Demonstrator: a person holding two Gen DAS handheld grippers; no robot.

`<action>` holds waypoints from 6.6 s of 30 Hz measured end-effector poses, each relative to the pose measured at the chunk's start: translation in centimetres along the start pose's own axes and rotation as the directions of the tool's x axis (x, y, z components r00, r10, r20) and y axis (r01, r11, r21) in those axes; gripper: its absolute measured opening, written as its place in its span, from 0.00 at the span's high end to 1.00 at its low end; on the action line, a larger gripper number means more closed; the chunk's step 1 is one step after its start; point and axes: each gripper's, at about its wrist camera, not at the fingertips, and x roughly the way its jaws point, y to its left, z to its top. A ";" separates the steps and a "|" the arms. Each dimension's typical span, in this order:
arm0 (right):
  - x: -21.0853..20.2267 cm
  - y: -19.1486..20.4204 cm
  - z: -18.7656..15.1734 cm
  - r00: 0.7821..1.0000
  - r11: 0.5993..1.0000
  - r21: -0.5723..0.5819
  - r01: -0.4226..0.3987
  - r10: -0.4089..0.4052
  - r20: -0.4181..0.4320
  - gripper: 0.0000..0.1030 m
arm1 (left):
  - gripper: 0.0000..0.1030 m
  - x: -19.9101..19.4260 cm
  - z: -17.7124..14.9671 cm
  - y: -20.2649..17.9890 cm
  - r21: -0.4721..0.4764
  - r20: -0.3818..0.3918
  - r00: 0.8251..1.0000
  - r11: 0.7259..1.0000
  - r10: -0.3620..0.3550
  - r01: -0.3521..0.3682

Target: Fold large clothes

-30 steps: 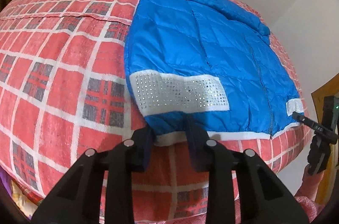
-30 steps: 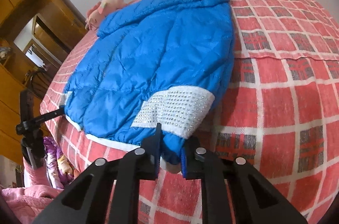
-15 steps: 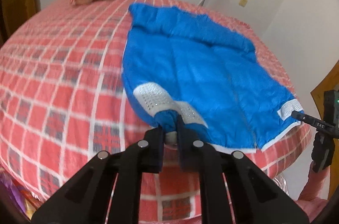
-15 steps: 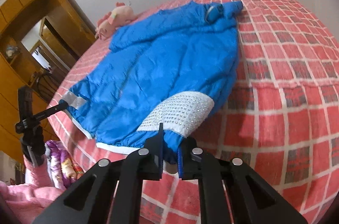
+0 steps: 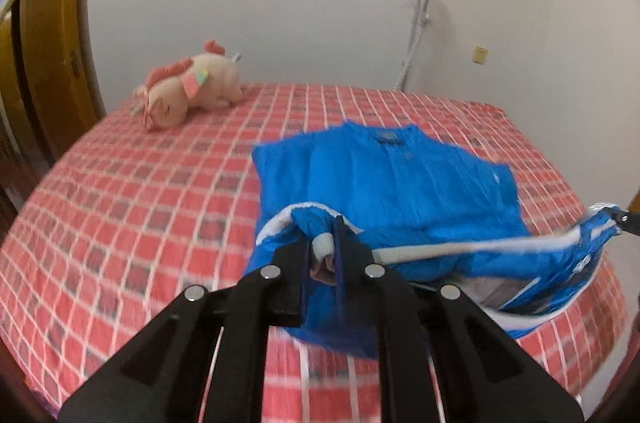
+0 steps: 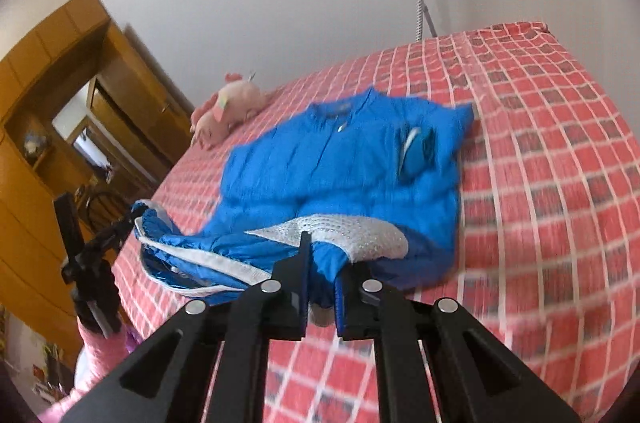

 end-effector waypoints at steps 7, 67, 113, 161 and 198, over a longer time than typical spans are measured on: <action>5.1 -2.8 6.4 0.998 0.995 0.093 0.041 -0.037 -0.046 0.92 | 0.91 6.1 5.1 -1.5 0.024 -0.002 0.996 0.996 0.090 -0.089; 13.9 -5.9 8.2 0.980 0.981 -0.033 0.193 -0.194 -0.042 0.92 | 0.94 16.8 4.1 1.6 0.012 -0.059 0.992 0.994 0.109 -0.108; 18.6 -6.3 11.7 0.927 0.927 0.028 0.373 -0.374 0.031 0.68 | 0.77 24.2 7.4 2.2 -0.058 -0.156 0.982 0.991 0.108 -0.119; 23.9 -0.7 3.0 0.893 0.900 -0.135 0.415 -0.431 -0.126 0.68 | 0.67 22.6 -0.2 -5.5 0.062 -0.258 0.953 0.987 0.157 -0.146; 23.6 -13.3 9.2 0.947 0.960 0.107 0.259 -0.231 -0.224 0.16 | 0.29 28.4 4.0 5.9 -0.220 -0.351 0.923 0.972 -0.158 0.083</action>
